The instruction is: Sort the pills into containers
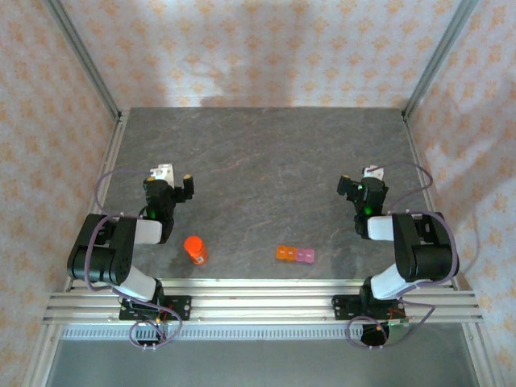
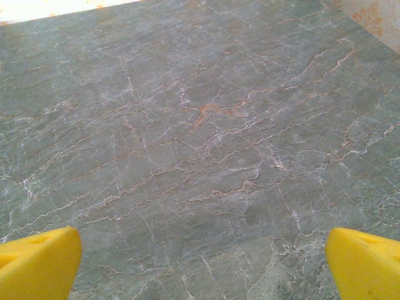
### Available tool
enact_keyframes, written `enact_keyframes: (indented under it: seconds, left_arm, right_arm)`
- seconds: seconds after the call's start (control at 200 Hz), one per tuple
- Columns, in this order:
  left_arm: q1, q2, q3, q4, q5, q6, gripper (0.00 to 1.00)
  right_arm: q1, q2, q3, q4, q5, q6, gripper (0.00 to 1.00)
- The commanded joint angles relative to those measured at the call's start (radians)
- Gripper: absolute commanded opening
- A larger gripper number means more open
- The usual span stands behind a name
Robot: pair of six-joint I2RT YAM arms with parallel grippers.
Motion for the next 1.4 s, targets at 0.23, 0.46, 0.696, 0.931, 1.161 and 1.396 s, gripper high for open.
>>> enact_keyframes:
  seconds: [0.23, 0.46, 0.696, 0.931, 1.161, 1.396]
  left_arm:
    - [0.008, -0.096, 0.009, -0.068, -0.046, -0.022, 1.0]
    - [0.009, -0.219, 0.036, -0.211, -0.088, -0.037, 1.0]
    - [0.009, -0.316, 0.175, -0.445, -0.11, -0.064, 1.0]
    - [-0.003, -0.347, 0.403, -0.788, -0.059, -0.172, 1.0]
    - [-0.115, -0.349, 0.589, -1.009, 0.003, -0.221, 1.0]
    - [-0.28, -0.326, 0.656, -1.026, 0.007, -0.307, 1.0]
  right_arm:
    - [-0.005, -0.094, 0.073, -0.144, 0.074, 0.016, 1.0]
    - [-0.005, -0.196, 0.204, -0.474, 0.226, 0.145, 1.0]
    - [-0.006, -0.166, 0.492, -1.025, 0.33, 0.531, 1.0]
    - [0.008, -0.147, 0.497, -1.131, -0.041, 0.512, 0.98]
    - [0.149, -0.224, 0.398, -1.224, -0.152, 0.48, 0.89]
    - [0.403, -0.317, 0.344, -1.318, -0.138, 0.421, 0.96]
